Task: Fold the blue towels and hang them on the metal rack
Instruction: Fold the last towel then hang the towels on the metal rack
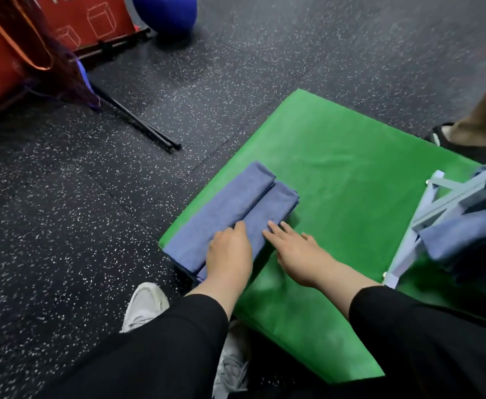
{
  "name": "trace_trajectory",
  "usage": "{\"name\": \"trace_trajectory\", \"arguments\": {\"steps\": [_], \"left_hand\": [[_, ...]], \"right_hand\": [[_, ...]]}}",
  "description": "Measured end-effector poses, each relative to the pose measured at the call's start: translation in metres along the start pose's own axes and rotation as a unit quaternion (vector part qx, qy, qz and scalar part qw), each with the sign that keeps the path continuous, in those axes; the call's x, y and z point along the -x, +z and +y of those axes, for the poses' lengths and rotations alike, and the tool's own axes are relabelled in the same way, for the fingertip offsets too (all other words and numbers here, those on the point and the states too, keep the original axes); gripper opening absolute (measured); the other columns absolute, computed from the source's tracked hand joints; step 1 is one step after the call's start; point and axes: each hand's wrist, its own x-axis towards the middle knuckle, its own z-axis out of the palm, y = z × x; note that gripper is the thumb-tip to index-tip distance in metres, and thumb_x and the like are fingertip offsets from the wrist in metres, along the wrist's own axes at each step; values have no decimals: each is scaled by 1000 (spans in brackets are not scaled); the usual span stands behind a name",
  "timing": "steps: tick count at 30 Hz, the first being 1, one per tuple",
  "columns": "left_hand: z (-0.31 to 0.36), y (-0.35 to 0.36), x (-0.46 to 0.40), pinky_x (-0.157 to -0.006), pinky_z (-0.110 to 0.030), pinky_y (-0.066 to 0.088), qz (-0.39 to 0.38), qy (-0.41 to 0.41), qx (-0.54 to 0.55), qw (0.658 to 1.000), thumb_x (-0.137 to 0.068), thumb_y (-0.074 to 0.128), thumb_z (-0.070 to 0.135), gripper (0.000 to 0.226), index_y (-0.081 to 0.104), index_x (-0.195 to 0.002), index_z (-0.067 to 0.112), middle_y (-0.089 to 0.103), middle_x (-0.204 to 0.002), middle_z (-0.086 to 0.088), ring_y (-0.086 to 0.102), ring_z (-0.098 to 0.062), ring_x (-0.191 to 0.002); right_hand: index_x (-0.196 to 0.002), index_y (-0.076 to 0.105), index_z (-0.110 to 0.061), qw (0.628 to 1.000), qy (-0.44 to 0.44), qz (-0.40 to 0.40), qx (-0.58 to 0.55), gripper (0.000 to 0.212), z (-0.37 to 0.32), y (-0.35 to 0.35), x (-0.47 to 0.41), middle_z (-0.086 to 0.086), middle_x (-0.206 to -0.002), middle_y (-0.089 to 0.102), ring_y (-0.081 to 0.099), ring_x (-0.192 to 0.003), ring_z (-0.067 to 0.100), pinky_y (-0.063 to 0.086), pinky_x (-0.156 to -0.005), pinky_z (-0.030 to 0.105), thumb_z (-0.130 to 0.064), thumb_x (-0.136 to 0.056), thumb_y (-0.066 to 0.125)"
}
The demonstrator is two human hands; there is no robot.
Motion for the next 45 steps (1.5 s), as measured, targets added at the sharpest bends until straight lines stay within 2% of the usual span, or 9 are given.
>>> {"name": "trace_trajectory", "arguments": {"steps": [9, 12, 16, 21, 25, 29, 32, 37, 45], "left_hand": [[18, -16, -17, -69, -36, 39, -58, -71, 205, 975, -91, 58, 18, 16, 64, -97, 4, 67, -99, -13, 61, -34, -94], [27, -42, -16, -61, -31, 36, -127, -61, 342, 929, -87, 60, 20, 8, 65, -89, 13, 60, -79, 0, 51, -19, -75], [44, -76, -6, -69, -33, 36, -171, -74, 535, 824, -64, 58, 20, 14, 64, -76, 21, 57, -79, -8, 50, -20, -78], [77, -123, 15, -70, -36, 34, -222, -27, 589, 777, -57, 60, 17, 20, 57, -76, 18, 50, -88, -13, 45, -24, -82], [102, -150, 34, -74, -35, 46, -198, -2, 556, 807, -64, 65, 21, 25, 66, -88, 12, 68, -88, -18, 58, -24, -80], [141, -164, 62, -75, -21, 48, -112, 91, 423, 895, -93, 63, 16, 36, 63, -129, 19, 67, -125, -6, 60, -12, -95], [180, -162, 94, -107, -23, 39, -62, 205, 330, 919, -98, 60, 15, 54, 46, -150, 17, 51, -149, -1, 51, -15, -131], [257, -146, 147, -119, -33, 30, -12, 330, 221, 918, -88, 70, 28, 80, 32, -158, 16, 44, -156, -3, 39, -20, -144], [356, -144, 206, -98, -41, 47, 36, 321, 210, 923, -90, 57, 14, 66, 39, -151, 31, 51, -147, 3, 52, -27, -128]], "right_hand": [[-160, 13, -26, 997, 25, 29, -66, 66, 4, -16, 11, -6, -168, 15, 11, -155, 17, 19, -121, 55, -17, -102, 43], [-161, 13, -26, 992, 47, 86, -79, 76, 10, -34, 22, -4, -168, 14, 10, -155, 16, 19, -122, 53, -19, -97, 54], [-160, 11, -31, 984, 45, 135, -110, 93, 27, -58, 39, -6, -170, 1, 3, -156, 17, 19, -122, 53, -22, -88, 69], [-144, 52, -17, 936, 0, 300, -184, 66, 35, -94, 86, 3, -154, 47, 42, -144, 21, 32, -115, 45, -22, -80, 70], [-111, 68, -13, 912, 10, 371, -177, 37, 40, -121, 137, 8, -104, 73, 65, -93, 35, 44, -79, 36, -15, -74, 62], [-106, 63, -17, 908, 93, 374, -166, 21, 53, -137, 195, 9, -106, 67, 60, -98, 36, 48, -77, 43, -18, -85, 62], [-86, 51, -18, 901, 153, 376, -153, 14, 63, -146, 235, 7, -94, 61, 57, -94, 36, 45, -74, 44, -30, -87, 59], [-77, 46, -19, 881, 212, 401, -137, 25, 91, -154, 306, 7, -90, 62, 57, -92, 35, 38, -70, 40, -38, -87, 58], [-76, 48, -20, 847, 280, 432, -132, 27, 138, -148, 420, -2, -80, 53, 53, -80, 27, 44, -70, 40, -41, -87, 59]]}}
